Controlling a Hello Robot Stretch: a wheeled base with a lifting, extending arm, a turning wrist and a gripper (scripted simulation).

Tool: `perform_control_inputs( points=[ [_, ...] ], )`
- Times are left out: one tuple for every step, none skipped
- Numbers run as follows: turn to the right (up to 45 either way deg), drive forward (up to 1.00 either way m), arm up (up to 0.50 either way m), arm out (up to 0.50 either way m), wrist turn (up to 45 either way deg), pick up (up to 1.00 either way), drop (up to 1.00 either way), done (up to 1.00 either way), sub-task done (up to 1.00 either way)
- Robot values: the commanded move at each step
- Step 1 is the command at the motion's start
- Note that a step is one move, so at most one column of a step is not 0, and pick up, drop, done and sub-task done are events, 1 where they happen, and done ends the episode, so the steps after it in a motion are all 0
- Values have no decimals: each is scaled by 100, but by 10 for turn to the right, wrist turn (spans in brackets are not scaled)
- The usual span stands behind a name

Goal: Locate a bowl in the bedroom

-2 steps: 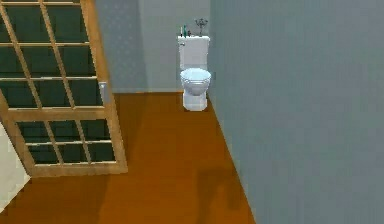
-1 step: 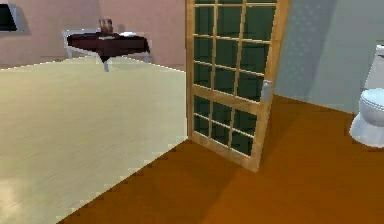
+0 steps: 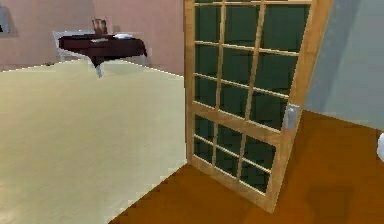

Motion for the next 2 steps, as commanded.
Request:
perform_control_inputs(
  points=[
    [-450, 0, 0, 0, 0, 0, 0, 0, 0],
    [-30, 0, 0, 0, 0, 0, 0, 0, 0]
  ],
)
